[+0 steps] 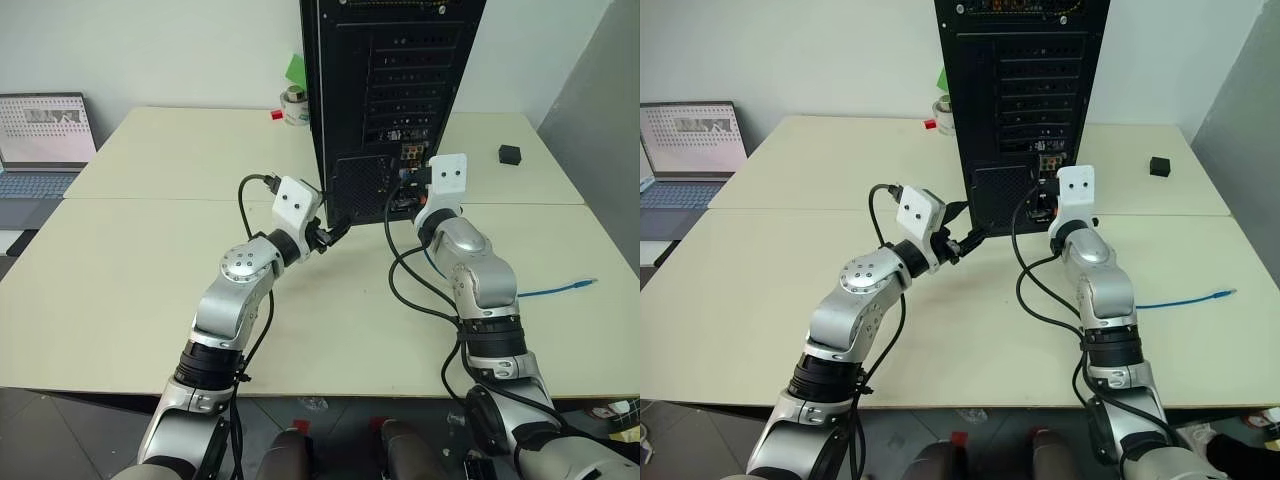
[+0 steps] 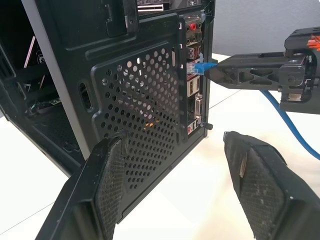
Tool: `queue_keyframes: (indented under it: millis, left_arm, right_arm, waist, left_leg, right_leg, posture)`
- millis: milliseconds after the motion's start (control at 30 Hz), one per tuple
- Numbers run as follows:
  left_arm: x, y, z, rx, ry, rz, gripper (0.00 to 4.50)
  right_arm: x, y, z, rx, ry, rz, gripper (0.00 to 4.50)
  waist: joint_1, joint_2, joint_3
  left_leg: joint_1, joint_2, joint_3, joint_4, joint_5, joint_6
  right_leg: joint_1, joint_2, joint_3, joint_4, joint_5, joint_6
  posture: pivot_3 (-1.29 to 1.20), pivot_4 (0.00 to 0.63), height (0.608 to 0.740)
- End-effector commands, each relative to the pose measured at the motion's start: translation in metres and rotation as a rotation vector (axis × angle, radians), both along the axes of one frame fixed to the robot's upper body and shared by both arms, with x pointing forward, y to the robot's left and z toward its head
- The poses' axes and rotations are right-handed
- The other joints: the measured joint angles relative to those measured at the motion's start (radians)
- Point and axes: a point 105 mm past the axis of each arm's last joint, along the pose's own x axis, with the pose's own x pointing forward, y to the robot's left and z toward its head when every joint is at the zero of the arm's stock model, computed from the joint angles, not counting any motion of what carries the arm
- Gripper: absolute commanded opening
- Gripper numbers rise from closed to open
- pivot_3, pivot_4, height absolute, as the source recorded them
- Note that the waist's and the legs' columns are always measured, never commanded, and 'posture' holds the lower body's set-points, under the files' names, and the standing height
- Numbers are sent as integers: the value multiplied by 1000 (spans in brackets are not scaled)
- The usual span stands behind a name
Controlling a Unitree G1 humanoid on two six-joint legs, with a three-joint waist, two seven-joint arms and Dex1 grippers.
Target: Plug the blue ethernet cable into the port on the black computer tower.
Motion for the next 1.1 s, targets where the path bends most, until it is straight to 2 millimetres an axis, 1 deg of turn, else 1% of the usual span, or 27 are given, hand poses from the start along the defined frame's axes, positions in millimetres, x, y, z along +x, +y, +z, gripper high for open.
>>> queue_keyframes:
  millis: [33, 767, 1100]
  left_arm:
    - [-5, 1, 18, -13, -72, -6, 3218]
    - [-6, 0, 17, -18, -71, -5, 3218]
    - [-5, 1, 17, -18, -72, 1, 3218]
  right_arm:
    - [1, -5, 16, 19, -53, -22, 0]
    - [-1, -5, 11, 28, -32, -30, 0]
    - [2, -6, 11, 33, -33, -42, 0]
  waist:
    - [0, 0, 0]
    - [0, 0, 0]
    - [0, 0, 0]
  left_leg:
    - [0, 0, 0, 0, 0, 0]
    - [0, 0, 0, 0, 0, 0]
    - [0, 0, 0, 0, 0, 0]
  right_leg:
    - [0, 0, 0, 0, 0, 0]
    - [0, 0, 0, 0, 0, 0]
    - [0, 0, 0, 0, 0, 0]
  posture:
    - [0, 150, 740]
    - [0, 150, 740]
    - [0, 150, 740]
